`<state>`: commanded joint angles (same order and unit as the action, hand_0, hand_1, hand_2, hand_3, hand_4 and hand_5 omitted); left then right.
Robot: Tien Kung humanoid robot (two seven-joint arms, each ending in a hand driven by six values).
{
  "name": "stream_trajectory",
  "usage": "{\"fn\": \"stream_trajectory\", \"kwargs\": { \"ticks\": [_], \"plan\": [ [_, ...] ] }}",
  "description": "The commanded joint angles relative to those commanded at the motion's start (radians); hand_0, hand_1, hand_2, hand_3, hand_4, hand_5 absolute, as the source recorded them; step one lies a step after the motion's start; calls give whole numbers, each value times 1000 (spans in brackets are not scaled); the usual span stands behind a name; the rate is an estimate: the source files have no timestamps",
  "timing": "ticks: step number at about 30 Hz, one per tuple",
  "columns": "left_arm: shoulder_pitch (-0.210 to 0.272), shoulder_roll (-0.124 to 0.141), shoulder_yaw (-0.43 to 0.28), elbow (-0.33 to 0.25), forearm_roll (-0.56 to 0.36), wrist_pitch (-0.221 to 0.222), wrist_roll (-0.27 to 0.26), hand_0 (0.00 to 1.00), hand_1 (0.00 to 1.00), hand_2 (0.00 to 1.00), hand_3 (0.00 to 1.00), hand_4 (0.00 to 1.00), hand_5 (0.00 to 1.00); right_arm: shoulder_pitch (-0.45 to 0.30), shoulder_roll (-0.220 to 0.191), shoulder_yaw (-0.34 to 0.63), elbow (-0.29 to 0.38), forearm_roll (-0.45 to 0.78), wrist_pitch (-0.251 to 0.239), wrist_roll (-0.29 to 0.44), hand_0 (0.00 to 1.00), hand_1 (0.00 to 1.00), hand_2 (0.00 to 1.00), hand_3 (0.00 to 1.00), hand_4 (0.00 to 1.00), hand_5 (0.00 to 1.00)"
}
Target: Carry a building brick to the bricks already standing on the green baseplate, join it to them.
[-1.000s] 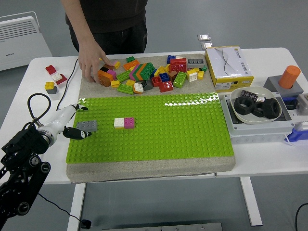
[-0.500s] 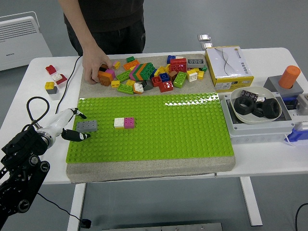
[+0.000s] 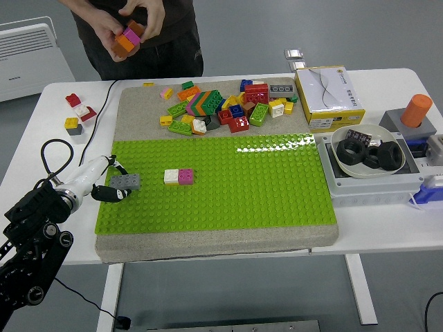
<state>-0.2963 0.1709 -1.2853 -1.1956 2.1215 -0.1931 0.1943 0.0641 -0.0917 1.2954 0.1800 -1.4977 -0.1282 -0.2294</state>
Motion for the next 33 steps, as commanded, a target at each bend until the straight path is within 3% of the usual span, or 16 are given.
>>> {"fn": "stream_trajectory", "kwargs": {
  "ticks": [6,20,33],
  "plan": [
    [1,0,3,-2,-9,3,-7,998,972,937,502,748,189,-1,0,8,0,-9,1,-1,678,676,774,826,886,998],
    [0,-6,19,-7,-8,30,-20,998,966,934,498,723,171,0,0,11,0,-24,2,-3,683,678,774,826,886,998],
    [-37,-21,89,10,-1,43,-26,998,963,934,497,719,164,4,3,8,0,-27,3,-3,681,677,773,826,887,998]
  ]
}}
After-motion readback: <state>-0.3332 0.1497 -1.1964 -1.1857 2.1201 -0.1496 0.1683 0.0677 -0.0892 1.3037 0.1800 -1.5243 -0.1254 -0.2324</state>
